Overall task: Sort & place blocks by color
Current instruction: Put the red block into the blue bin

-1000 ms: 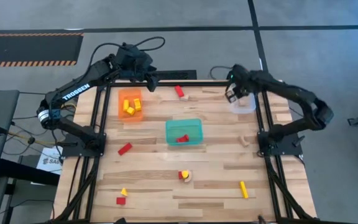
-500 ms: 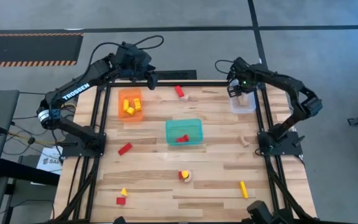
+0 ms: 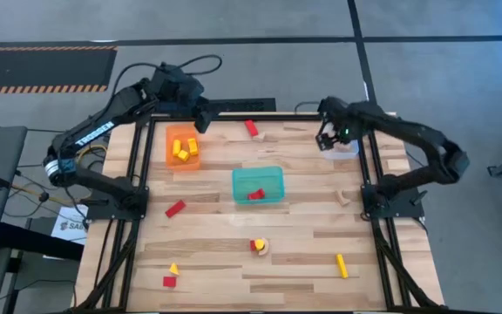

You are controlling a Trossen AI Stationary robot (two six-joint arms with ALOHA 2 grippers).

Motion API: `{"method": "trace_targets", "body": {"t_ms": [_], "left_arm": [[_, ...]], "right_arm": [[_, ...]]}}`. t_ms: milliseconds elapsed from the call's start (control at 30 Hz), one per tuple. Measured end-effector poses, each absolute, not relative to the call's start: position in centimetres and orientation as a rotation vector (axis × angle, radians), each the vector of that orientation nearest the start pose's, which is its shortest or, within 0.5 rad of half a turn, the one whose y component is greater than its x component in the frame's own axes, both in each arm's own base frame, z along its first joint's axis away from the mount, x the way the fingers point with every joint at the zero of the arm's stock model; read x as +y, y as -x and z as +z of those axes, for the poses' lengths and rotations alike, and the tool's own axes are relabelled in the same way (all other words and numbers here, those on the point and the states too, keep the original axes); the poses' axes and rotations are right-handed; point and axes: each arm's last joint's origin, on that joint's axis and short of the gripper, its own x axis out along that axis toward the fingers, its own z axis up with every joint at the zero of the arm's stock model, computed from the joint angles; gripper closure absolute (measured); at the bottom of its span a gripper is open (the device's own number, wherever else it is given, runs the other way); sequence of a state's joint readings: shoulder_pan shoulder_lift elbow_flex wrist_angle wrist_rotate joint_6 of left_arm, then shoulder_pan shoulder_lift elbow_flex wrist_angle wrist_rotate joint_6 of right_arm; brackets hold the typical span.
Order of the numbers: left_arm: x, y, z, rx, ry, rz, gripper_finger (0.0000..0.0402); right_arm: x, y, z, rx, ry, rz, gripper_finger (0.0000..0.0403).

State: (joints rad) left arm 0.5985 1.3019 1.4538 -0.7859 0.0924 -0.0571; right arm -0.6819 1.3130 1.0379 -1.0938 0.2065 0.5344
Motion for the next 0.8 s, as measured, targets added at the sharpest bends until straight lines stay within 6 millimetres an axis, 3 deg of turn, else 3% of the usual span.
{"method": "trace_targets", "body": {"t_ms": [133,267,467,633,800], "left_arm": [[12.7,-20.5,37.3,0.546,0.277,0.486,0.0136],[10.8,-19.6,32.7,0.528,0.351,0.434,0.0136],[6.4,-18.9,27.9,0.676,0.383,0.136,0.0136],[1.9,-17.7,25.9,0.994,0.325,-0.014,0.0136],[-0.7,-17.1,25.1,1.151,0.27,0.034,0.0136]], "right_arm": [[-10.0,-18.6,26.5,1.035,-0.75,-1.013,0.0068],[-5.3,-19.8,26.7,1.007,-0.783,-0.926,0.007],[1.0,-21.4,26.2,1.015,-0.805,-0.779,0.007],[4.0,-22.5,25.4,1.033,-0.754,-0.666,0.007],[4.7,-22.7,25.4,1.024,-0.758,-0.649,0.0073]]}}
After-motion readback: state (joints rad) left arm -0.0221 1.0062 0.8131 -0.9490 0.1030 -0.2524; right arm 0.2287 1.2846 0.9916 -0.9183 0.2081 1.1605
